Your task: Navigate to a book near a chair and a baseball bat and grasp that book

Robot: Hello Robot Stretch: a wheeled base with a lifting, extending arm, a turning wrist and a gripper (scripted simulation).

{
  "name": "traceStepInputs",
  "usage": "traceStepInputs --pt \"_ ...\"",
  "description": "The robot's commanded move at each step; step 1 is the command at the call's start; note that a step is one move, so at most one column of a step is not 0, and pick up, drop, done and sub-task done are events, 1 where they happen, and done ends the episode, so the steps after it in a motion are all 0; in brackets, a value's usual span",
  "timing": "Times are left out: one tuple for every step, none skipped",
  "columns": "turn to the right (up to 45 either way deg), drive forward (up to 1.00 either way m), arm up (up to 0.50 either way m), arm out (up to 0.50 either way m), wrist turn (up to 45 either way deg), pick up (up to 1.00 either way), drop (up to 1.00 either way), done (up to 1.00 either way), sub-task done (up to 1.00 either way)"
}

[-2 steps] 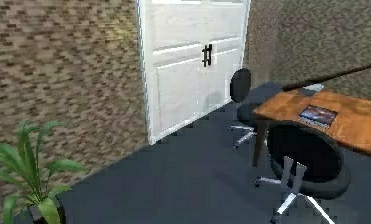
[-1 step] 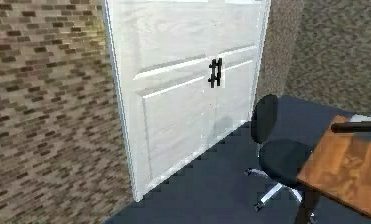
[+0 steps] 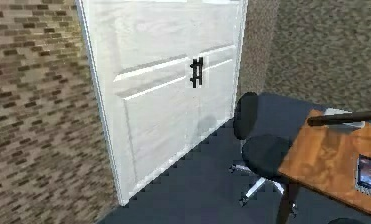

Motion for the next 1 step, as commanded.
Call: traceStepInputs --pt "0.0 0.7 0.0 0.0 0.0 0.0 0.0 0.0 0.0"
